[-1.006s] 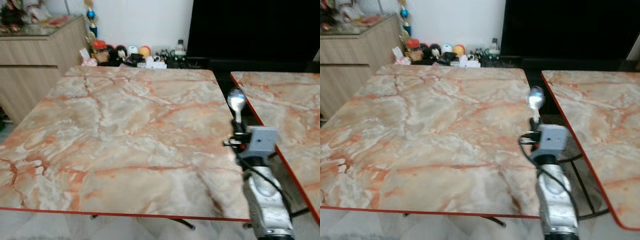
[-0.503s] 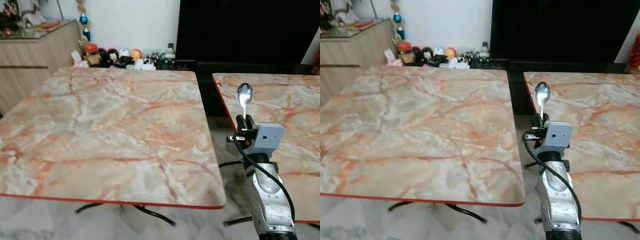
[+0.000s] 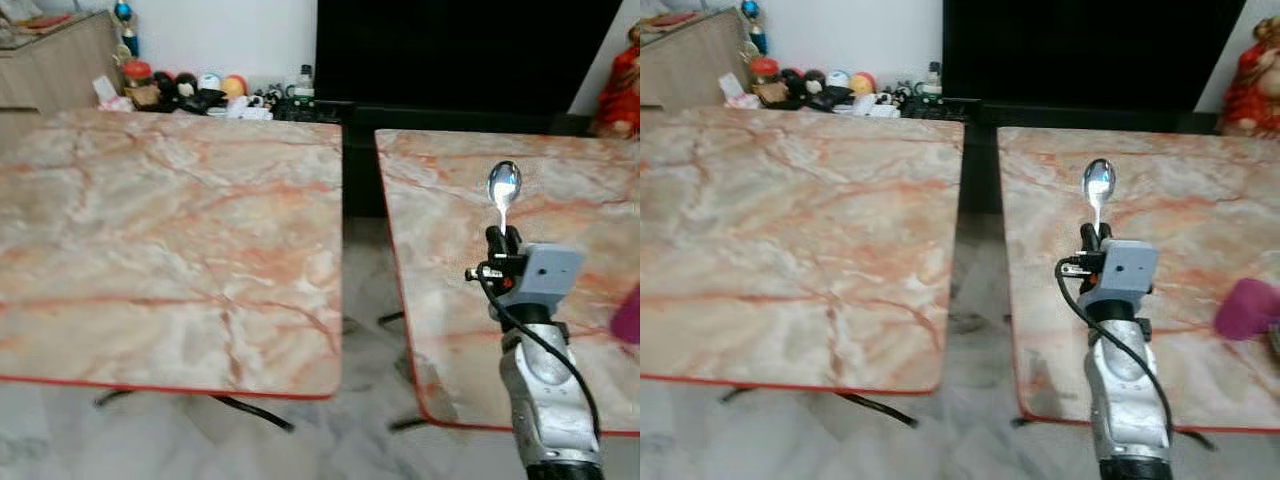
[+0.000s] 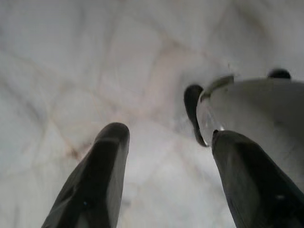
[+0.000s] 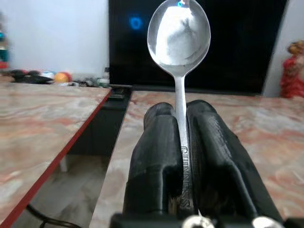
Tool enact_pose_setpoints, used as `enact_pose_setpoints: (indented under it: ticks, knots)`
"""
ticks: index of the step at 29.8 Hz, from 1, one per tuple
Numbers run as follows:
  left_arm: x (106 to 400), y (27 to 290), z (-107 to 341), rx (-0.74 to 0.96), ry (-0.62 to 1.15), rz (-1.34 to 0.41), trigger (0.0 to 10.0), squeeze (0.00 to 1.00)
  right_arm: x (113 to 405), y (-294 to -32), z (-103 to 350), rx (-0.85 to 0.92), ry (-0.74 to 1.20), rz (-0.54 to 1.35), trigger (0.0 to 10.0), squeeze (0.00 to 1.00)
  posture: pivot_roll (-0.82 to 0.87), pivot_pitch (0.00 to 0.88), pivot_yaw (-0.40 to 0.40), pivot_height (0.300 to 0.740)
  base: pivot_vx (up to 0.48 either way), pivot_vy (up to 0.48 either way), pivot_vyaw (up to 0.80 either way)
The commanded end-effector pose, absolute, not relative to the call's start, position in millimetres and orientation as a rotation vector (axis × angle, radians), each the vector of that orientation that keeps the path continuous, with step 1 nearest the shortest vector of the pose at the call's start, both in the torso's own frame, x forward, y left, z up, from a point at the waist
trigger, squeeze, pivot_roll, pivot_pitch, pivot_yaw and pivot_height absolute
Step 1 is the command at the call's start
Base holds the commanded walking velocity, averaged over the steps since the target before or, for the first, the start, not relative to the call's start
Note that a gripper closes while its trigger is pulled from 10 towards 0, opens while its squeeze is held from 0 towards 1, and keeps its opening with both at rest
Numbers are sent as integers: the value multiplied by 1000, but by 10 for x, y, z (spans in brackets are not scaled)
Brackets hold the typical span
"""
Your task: Setting the table
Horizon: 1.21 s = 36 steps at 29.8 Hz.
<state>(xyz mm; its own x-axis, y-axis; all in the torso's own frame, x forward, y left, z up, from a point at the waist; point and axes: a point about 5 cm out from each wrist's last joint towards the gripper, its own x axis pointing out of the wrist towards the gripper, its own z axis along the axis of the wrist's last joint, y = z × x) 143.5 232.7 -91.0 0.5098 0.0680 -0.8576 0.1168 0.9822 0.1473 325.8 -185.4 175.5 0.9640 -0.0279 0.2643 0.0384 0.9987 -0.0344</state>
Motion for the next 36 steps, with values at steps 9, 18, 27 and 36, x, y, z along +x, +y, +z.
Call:
enact_pose_setpoints:
  ticks: [9, 18, 27, 36]
  knots:
    - [1338, 2316, -950, 204, 1074, -44, 10000, 0, 3231, -2082, 2062, -79, -415, -142, 10000, 0, -13, 104, 9, 740, 0, -480, 0]
    - [1356, 2201, -973, 201, 1077, -51, 10000, 0, 3237, -2154, 2078, -96, -415, -162, 10000, 0, -17, 106, 11, 740, 0, -480, 0]
    - [1378, 2193, -969, 205, 1078, -50, 10000, 0, 3230, -2208, 2068, -111, -408, -172, 10000, 0, -22, 106, 11, 740, 0, -480, 0]
    - [1402, 2235, -952, 201, 1072, -36, 10000, 0, 3233, -2251, 2030, -119, -388, -179, 10000, 0, -20, 108, 8, 740, 0, -193, 0]
